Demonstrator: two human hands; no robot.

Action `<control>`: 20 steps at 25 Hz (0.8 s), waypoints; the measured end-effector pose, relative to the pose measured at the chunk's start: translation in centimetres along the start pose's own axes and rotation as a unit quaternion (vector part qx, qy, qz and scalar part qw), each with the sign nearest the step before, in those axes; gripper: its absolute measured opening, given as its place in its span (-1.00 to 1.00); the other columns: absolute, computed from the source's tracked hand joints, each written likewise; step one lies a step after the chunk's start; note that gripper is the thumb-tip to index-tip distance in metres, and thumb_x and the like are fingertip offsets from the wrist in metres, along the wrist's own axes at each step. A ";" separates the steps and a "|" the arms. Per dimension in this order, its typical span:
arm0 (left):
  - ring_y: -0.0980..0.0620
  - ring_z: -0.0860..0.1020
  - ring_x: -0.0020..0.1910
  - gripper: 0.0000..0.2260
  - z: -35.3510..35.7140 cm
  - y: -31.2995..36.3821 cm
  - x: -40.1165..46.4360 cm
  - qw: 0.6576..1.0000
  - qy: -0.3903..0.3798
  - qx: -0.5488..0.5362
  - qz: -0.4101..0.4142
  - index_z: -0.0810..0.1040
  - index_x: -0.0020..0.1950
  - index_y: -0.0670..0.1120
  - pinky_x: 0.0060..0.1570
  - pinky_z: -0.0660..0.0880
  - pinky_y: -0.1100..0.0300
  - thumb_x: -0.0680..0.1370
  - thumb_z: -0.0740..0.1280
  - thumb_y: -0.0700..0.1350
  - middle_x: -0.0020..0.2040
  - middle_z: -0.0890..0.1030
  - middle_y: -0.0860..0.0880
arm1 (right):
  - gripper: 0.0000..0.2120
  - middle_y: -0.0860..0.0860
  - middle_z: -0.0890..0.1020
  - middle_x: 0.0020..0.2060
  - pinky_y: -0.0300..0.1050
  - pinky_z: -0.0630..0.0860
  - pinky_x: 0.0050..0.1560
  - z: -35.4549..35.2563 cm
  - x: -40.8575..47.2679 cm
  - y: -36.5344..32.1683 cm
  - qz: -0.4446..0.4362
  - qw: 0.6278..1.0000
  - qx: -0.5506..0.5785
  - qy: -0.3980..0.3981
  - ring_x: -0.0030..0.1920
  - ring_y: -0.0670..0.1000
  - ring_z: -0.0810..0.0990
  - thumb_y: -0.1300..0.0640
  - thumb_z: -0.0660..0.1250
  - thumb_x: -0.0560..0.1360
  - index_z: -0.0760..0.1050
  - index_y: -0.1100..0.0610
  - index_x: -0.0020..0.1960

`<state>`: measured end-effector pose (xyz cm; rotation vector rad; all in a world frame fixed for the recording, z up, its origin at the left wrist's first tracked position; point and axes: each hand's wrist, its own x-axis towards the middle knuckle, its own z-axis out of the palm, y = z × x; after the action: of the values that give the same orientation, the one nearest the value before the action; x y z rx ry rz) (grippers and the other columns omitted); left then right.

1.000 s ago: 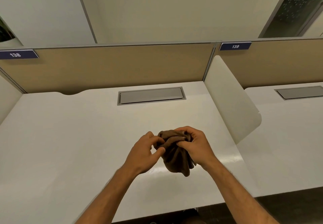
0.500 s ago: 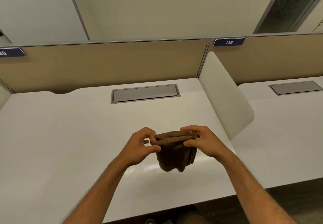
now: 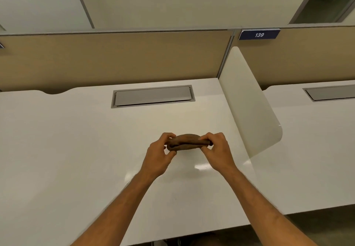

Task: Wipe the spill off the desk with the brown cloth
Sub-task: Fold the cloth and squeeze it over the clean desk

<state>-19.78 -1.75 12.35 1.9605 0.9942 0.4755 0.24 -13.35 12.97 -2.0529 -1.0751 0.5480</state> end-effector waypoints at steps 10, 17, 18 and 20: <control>0.17 0.65 -0.03 -0.69 7.6 -8.0 -4.6 0.972 -0.190 0.053 -0.125 0.55 -0.03 0.20 -0.01 0.50 0.38 0.48 0.48 -0.23 -0.03 0.67 0.23 | -0.74 0.06 0.66 0.00 0.07 0.59 0.09 5.2 -4.6 10.5 0.129 0.948 -0.052 -0.285 -0.02 0.06 0.64 0.35 0.39 0.48 0.66 0.03 0.03; -0.02 0.69 0.13 -0.63 6.6 -7.2 2.2 0.963 -0.050 -0.064 -0.258 0.60 0.26 0.04 -0.02 0.59 0.28 0.51 0.48 -0.27 0.19 0.68 0.00 | -0.61 0.07 0.68 0.17 0.10 0.55 0.25 5.7 4.4 9.2 0.132 0.970 0.000 -0.204 0.14 0.12 0.63 0.33 0.36 0.51 0.59 0.09 0.30; -0.06 0.66 0.21 -0.58 6.9 -7.3 2.4 0.957 -0.059 -0.053 -0.280 0.57 0.35 -0.01 0.08 0.60 0.19 0.52 0.48 -0.25 0.26 0.65 -0.03 | -0.54 0.08 0.61 0.33 0.05 0.48 0.37 6.2 4.5 9.7 0.129 0.967 -0.035 -0.218 0.28 0.11 0.57 0.30 0.35 0.54 0.51 0.10 0.42; -0.12 0.58 0.34 -0.46 7.8 -7.6 1.8 0.942 -0.077 -0.017 -0.326 0.46 0.50 -0.09 0.28 0.54 0.03 0.53 0.49 -0.19 0.39 0.57 -0.08 | -0.43 0.07 0.40 0.54 -0.03 0.25 0.54 7.2 3.7 10.9 0.094 0.962 -0.099 -0.236 0.54 0.11 0.33 0.23 0.35 0.59 0.33 0.11 0.57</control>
<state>-17.21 -2.05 1.63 1.4866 1.4331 -0.0354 3.22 -11.33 -0.12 -2.2763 -1.2494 1.1077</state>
